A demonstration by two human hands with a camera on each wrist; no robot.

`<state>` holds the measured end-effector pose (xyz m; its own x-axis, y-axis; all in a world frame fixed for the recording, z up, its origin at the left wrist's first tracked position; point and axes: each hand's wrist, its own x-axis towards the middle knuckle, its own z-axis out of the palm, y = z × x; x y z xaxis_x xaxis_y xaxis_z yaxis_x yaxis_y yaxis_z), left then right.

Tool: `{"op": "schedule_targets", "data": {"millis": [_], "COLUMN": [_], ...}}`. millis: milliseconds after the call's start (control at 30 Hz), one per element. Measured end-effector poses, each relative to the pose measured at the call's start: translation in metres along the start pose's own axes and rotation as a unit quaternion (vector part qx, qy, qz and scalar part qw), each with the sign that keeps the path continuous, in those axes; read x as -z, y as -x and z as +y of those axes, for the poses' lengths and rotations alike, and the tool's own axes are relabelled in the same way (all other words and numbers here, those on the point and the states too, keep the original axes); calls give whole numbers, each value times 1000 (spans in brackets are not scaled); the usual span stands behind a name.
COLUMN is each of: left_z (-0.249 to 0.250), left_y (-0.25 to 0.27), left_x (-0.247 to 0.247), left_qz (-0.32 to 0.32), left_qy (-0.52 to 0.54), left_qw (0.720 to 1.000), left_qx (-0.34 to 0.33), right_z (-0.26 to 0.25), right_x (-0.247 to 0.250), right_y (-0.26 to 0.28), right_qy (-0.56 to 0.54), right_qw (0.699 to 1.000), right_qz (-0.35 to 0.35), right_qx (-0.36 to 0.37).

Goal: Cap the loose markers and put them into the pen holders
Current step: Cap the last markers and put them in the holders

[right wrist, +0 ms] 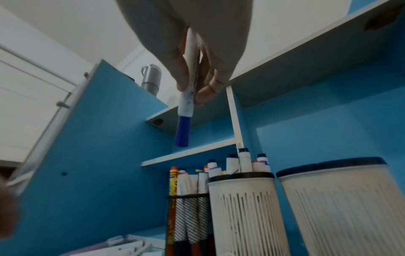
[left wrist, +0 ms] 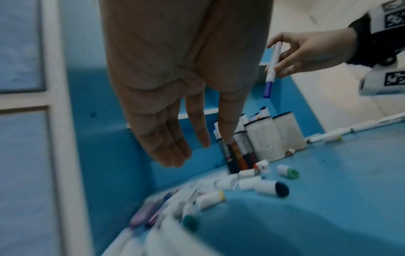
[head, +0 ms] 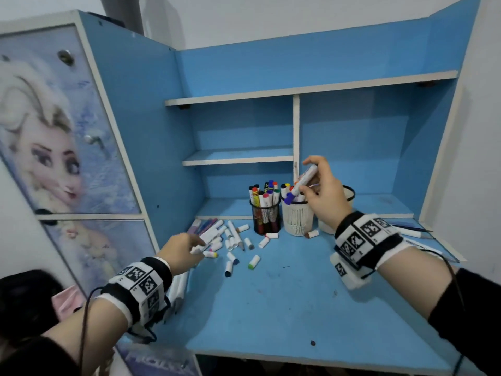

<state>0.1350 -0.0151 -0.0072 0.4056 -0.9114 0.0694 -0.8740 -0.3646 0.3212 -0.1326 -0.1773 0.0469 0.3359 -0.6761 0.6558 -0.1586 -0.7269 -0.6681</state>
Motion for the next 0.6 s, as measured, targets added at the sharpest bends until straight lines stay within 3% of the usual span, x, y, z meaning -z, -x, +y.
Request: {"op": "schedule_targets", "data": {"millis": [100,233,600], "left_z": [-28,-56,-63], "left_y": [6,9,-5], "left_x": [-5,-11,-18], "left_qz": [-60,-102,-79], "left_qy": [-51,-44,-1], "left_qw": [994,984,983], "left_qx": [79,142,163], "right_z": [10,23,48], "right_x": [-8,-18,-30], "right_y": [-11,-17,-29], "right_qy": [52,94,131], "right_qw": [999,995,991], "right_qz": [-4,3,20], "right_qx": [-1,-12,-30]}}
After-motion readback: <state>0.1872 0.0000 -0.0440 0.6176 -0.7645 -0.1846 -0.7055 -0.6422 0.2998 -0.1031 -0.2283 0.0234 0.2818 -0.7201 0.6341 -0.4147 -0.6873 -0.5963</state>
